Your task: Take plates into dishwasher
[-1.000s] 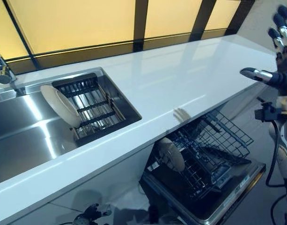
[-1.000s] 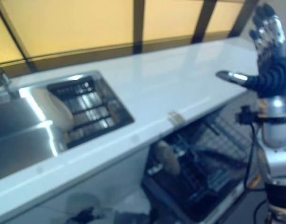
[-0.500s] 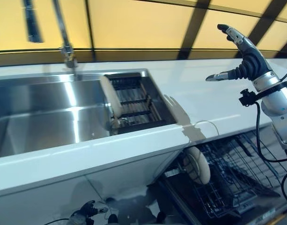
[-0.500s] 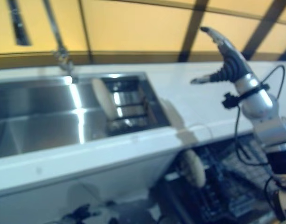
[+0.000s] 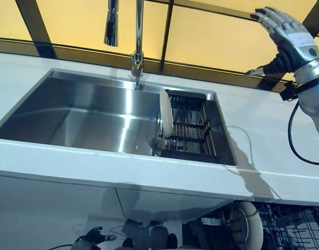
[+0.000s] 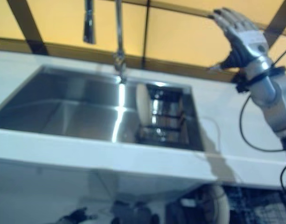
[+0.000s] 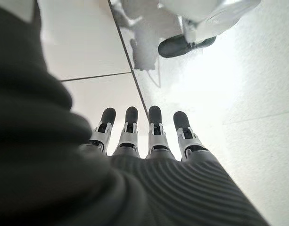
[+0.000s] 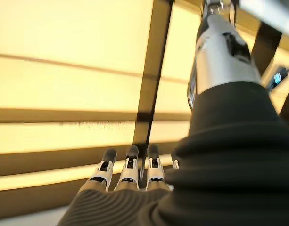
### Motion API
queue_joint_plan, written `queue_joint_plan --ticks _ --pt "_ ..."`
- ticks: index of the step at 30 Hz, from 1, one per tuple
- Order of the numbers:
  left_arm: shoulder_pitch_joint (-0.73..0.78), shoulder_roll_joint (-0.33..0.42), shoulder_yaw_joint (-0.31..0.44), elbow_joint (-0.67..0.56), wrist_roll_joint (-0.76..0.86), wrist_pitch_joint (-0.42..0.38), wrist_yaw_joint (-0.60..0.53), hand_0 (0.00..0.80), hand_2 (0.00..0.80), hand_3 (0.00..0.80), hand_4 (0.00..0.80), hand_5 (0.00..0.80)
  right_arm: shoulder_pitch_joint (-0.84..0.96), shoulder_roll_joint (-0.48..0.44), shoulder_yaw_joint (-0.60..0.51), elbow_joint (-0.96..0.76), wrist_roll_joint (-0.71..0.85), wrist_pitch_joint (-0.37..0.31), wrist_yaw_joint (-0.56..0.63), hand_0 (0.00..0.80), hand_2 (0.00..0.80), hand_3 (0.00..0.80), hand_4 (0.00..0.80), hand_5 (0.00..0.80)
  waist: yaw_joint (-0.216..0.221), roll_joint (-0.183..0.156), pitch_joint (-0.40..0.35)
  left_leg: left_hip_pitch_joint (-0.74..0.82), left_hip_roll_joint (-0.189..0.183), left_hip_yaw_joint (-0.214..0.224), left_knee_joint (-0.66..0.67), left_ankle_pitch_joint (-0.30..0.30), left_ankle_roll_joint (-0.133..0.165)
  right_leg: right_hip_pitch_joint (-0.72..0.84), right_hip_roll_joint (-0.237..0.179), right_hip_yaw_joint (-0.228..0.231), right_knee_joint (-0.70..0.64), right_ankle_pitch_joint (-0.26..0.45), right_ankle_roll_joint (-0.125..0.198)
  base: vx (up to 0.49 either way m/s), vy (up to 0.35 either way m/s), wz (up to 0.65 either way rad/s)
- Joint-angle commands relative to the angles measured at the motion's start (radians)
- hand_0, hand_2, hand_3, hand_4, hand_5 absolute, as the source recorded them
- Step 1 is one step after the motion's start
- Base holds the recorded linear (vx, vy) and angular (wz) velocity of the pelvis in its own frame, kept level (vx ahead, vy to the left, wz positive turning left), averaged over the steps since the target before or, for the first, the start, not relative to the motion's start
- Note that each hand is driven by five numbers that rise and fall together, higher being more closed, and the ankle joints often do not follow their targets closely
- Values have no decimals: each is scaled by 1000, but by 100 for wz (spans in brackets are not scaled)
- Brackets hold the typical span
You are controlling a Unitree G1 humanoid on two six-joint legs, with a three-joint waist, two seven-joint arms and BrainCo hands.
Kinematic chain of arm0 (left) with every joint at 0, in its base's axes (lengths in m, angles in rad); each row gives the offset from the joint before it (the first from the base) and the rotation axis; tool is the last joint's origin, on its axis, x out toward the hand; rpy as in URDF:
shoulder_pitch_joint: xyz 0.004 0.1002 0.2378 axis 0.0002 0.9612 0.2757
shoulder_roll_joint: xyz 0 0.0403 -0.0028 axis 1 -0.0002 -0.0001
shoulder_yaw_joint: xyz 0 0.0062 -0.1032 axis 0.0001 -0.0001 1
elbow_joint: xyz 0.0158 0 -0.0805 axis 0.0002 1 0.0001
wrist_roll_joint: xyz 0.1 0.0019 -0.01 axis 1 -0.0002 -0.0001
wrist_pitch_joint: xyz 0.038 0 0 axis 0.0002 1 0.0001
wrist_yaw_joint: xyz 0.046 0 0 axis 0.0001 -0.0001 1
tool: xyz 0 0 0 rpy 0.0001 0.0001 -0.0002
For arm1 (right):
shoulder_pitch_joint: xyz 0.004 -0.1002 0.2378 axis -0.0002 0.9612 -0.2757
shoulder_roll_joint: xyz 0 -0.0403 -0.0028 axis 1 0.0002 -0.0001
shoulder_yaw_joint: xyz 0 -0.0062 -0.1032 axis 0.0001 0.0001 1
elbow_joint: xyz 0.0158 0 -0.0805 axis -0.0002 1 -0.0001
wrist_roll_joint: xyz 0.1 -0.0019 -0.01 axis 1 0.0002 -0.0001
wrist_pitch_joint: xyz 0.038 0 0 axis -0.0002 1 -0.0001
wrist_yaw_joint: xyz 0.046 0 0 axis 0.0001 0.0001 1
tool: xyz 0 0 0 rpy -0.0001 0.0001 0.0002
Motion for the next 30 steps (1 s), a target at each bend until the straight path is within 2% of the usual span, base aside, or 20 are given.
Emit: queue_joint_plan --ticks 1,5,8,10,15,22,30 --pt "-25 32 21 -20 25 -31 0 0 0 0 0 0 -120 -62 35 12 -23 -52 -20 0 0 0 0 0 41 10 -29 55 -63 65 -23 -72 89 -98 -16 39 143 -21 58 93 -198 31" --pt "-12 34 30 -20 37 -38 -8 0 0 0 0 0 -143 -71 71 7 -71 -79 7 0 0 0 0 0 51 6 -36 58 -51 83 -24 -72 79 -61 -12 13 117 -35 51 77 -169 26" --pt "5 33 28 -37 37 -39 -20 0 0 0 0 0 -183 -98 139 -13 -157 -132 45 0 0 0 0 0 61 2 -44 59 -36 106 -28 -69 66 -28 -6 -11 82 -43 41 68 -156 9" --pt "12 31 25 -44 42 -42 -22 0 0 0 0 0 -212 -112 174 -21 -181 -144 61 0 0 0 0 0 64 1 -47 58 -31 115 -28 -67 61 -16 -3 -19 69 -44 37 43 -93 15" --pt "39 32 18 -69 49 -38 -19 0 0 0 0 0 -335 -153 297 -38 -224 -226 92 0 0 0 0 0 76 -7 -54 49 -11 139 -34 -51 39 14 12 -50 35 -54 21 41 -127 17" --pt "44 27 11 -78 43 -28 -24 0 0 0 0 0 -413 -125 375 -97 -261 -308 180 0 0 0 0 0 89 -6 -61 33 5 145 -32 -32 18 34 29 -68 4 -56 6 30 -73 14" --pt "39 7 -1 -64 44 -34 -25 0 0 0 0 0 -452 -57 444 -110 -317 -358 275 0 0 0 0 0 100 -1 -61 19 19 159 -17 -25 4 48 38 -83 -2 -71 -9 19 -37 7"
